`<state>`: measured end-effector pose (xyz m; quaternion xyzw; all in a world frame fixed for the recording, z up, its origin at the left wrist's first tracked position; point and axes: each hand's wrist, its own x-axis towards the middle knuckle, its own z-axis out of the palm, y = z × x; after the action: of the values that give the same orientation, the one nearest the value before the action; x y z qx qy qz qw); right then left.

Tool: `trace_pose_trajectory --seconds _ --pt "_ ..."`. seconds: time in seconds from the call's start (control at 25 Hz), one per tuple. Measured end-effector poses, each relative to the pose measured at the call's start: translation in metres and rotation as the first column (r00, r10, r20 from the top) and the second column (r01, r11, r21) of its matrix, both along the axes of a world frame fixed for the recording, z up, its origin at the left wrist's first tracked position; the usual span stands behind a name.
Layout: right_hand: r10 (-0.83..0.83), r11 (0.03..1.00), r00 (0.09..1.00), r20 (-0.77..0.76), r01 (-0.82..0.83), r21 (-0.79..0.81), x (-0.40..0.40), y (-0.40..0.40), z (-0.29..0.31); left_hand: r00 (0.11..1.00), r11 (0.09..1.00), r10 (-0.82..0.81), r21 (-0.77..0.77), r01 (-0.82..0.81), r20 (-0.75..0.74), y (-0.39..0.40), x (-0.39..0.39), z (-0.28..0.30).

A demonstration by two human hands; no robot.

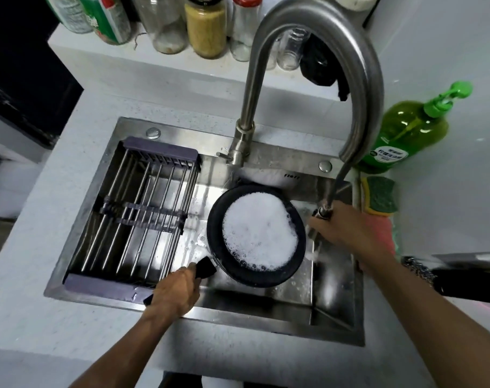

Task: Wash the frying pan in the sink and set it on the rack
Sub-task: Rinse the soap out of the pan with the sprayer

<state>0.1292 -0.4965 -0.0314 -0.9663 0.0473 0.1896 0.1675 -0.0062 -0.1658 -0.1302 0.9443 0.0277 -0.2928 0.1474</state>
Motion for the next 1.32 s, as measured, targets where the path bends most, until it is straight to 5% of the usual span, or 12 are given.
trace_pose_trajectory --seconds 0.2,0.44,0.64,0.84,0.96,1.16,1.32 --pt "-0.102 0.96 0.986 -0.132 0.132 0.245 -0.024 0.033 -0.009 0.99 0.936 -0.117 0.326 0.135 -0.075 -0.037 0.01 -0.004" --pt "-0.114 0.965 0.989 -0.089 0.131 0.227 -0.039 0.029 -0.007 0.996 0.945 -0.039 0.32 0.061 -0.075 -0.037 0.027 -0.026" --pt "-0.181 0.949 0.982 -0.046 0.187 0.253 -0.042 0.048 0.022 0.996 0.984 -0.062 0.163 0.071 -0.058 -0.021 0.033 0.003" --pt "-0.179 0.958 0.971 0.156 0.135 0.254 -0.029 0.052 0.071 0.923 0.969 0.032 -0.215 -0.123 -0.383 -0.004 0.033 0.038" --pt "-0.162 0.934 0.97 0.181 0.091 0.346 -0.011 0.053 0.076 0.934 0.928 0.005 -0.347 -0.137 -0.357 -0.007 0.036 0.055" --pt "-0.117 0.948 0.967 0.227 0.04 0.316 -0.002 0.048 0.073 0.995 0.995 -0.087 0.058 0.084 0.051 -0.027 0.025 0.052" --pt "-0.049 0.955 0.984 0.173 -0.005 0.296 0.007 0.04 0.071 0.997 0.978 -0.065 0.201 0.053 0.05 -0.032 0.013 0.034"
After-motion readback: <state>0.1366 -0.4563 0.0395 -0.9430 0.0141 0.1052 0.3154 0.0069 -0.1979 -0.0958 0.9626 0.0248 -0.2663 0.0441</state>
